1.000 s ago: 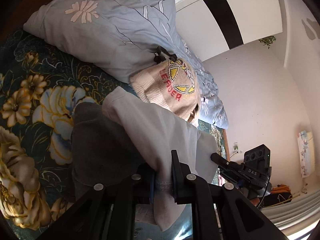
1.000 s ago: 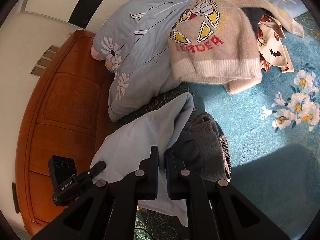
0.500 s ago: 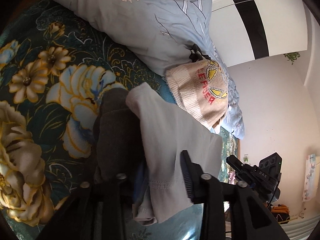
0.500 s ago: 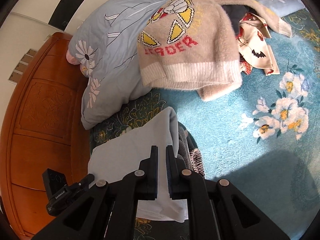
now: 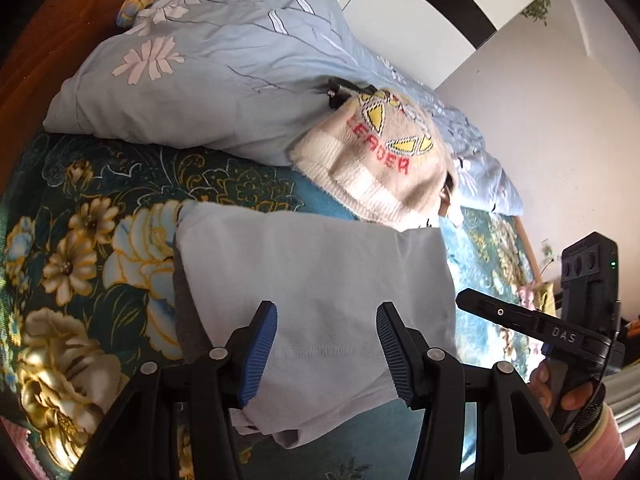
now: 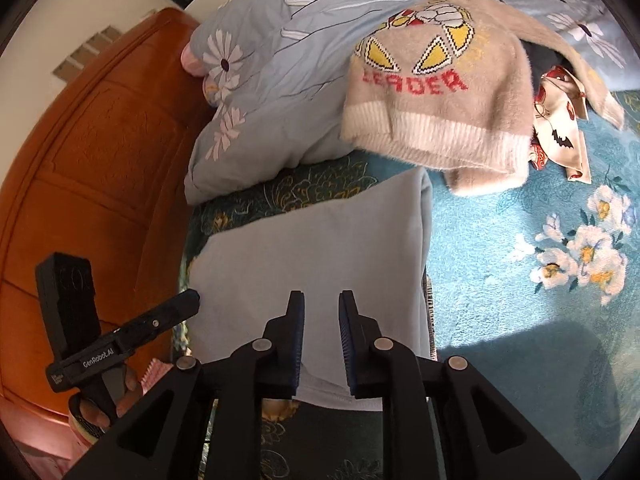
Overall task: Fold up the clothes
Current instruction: 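Open both grippers on the stack and withdraw them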
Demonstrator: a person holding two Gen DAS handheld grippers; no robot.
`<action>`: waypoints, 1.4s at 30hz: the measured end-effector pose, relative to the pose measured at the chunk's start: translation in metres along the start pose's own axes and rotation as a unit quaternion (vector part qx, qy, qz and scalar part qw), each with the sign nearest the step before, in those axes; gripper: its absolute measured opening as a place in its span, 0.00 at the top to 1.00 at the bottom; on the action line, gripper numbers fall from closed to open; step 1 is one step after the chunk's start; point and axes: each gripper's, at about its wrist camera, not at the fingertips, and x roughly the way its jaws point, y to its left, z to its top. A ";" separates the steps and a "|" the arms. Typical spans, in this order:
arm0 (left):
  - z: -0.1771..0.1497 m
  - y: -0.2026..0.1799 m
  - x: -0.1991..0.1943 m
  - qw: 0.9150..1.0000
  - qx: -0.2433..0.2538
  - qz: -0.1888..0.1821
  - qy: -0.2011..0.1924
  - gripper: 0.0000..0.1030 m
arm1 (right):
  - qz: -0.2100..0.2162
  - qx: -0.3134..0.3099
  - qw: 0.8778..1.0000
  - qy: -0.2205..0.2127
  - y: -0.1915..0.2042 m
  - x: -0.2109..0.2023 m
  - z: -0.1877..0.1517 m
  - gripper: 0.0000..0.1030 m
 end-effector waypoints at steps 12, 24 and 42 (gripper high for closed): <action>-0.014 0.026 0.024 0.998 -0.063 0.004 0.014 0.46 | -0.029 0.065 0.997 0.012 -0.042 0.024 -0.024 0.81; -0.048 -0.021 0.012 0.998 0.005 0.051 -0.042 0.46 | -0.032 -0.011 0.999 -0.003 -0.019 -0.001 -0.077 0.74; -0.120 -0.034 0.025 0.988 -0.008 0.149 -0.047 0.00 | -0.088 -0.099 0.991 -0.013 -0.013 0.002 -0.137 0.52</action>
